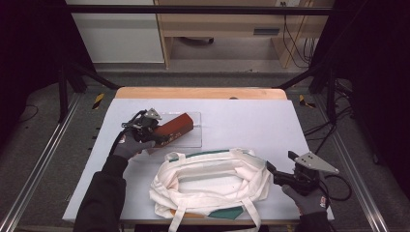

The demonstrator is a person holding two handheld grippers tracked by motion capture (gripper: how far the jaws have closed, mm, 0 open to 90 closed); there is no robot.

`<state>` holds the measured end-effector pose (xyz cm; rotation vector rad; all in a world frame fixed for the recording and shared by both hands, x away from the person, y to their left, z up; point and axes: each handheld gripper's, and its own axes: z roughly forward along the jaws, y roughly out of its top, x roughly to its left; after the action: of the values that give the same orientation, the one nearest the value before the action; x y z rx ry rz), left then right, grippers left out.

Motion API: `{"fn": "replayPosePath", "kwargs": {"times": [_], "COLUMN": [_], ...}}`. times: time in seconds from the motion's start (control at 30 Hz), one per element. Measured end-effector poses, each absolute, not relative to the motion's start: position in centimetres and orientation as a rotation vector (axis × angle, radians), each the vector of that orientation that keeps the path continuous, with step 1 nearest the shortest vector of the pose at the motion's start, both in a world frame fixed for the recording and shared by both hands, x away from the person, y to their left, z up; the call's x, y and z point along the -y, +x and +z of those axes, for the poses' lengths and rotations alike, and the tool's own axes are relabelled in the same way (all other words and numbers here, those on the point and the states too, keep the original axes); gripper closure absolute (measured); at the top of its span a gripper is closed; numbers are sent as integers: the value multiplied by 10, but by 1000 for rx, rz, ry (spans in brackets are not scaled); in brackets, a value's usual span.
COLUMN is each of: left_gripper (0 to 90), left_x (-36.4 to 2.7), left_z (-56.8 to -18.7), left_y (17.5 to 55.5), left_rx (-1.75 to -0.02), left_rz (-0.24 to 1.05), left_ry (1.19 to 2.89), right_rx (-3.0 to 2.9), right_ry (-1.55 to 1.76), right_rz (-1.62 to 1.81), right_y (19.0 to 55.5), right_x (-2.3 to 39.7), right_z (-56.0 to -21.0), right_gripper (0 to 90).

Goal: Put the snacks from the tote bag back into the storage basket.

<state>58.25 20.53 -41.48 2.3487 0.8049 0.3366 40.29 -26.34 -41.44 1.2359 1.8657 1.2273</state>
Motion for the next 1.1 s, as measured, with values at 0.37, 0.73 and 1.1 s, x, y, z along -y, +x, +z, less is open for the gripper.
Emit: {"fn": "replayPosePath", "kwargs": {"times": [0.37,0.73,1.1], "left_gripper": [362,357,684], "left_x": [-206,-210,-212], "left_z": [-416,-391,-388], "left_y": [584,564,532], "left_rx": [-862,-900,-992], "left_rz": [343,433,509], "left_ry": [2342,2197,2041], "right_rx": [-1866,-1861,-1866], "right_ry": [1235,1236,1237], "right_rz": [1228,1231,1227], "right_y": [403,402,402], "right_x": [263,263,263], "right_z": [-414,-414,-415], "right_gripper": [151,151,155]}}
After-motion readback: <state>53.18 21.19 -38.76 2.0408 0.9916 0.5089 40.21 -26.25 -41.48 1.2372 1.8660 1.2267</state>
